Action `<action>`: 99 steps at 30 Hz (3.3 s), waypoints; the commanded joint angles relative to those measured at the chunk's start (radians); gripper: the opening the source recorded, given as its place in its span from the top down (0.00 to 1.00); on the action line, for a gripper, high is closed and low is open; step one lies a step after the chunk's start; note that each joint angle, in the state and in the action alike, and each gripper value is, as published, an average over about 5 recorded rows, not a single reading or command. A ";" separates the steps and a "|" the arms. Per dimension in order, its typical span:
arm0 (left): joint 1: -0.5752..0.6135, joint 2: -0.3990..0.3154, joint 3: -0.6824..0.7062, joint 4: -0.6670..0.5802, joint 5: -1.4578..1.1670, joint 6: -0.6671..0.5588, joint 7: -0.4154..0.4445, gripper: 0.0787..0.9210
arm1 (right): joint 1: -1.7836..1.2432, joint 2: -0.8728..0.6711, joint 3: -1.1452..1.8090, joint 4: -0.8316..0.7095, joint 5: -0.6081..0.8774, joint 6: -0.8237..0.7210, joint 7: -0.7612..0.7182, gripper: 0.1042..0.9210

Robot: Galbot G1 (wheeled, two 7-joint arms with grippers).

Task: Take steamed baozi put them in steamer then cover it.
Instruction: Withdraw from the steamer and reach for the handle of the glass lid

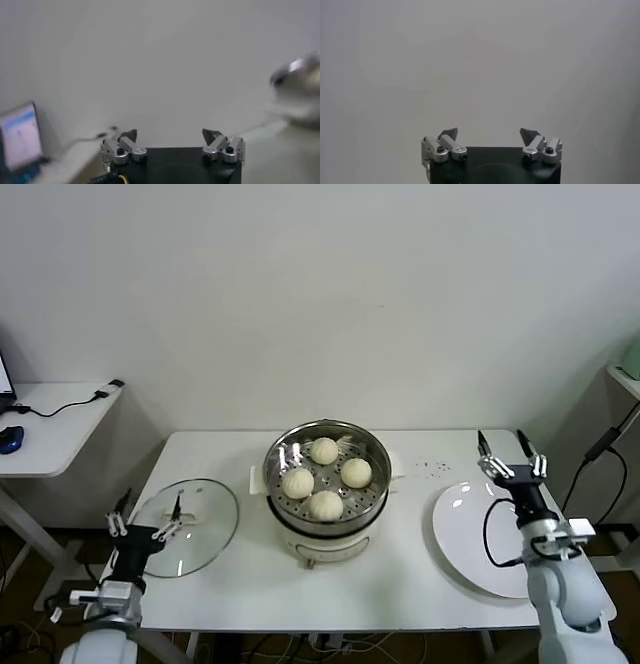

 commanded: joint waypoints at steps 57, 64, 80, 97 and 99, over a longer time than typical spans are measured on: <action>-0.342 0.151 0.186 0.587 1.074 0.093 -0.198 0.12 | -0.160 0.086 0.057 -0.014 -0.014 0.091 0.023 0.12; -0.383 0.137 0.195 0.646 1.064 0.110 -0.249 0.12 | -0.165 0.089 0.055 -0.019 -0.014 0.095 0.020 0.12; -0.381 0.130 0.216 0.668 1.006 0.091 -0.287 0.23 | -0.164 0.088 0.054 -0.026 -0.014 0.099 0.018 0.12; -0.353 0.134 0.218 0.596 1.022 0.095 -0.240 0.81 | -0.170 0.096 0.056 -0.021 -0.018 0.104 0.014 0.12; -0.344 0.135 0.217 0.564 1.018 0.119 -0.228 0.87 | -0.168 0.097 0.054 -0.021 -0.018 0.104 0.014 0.12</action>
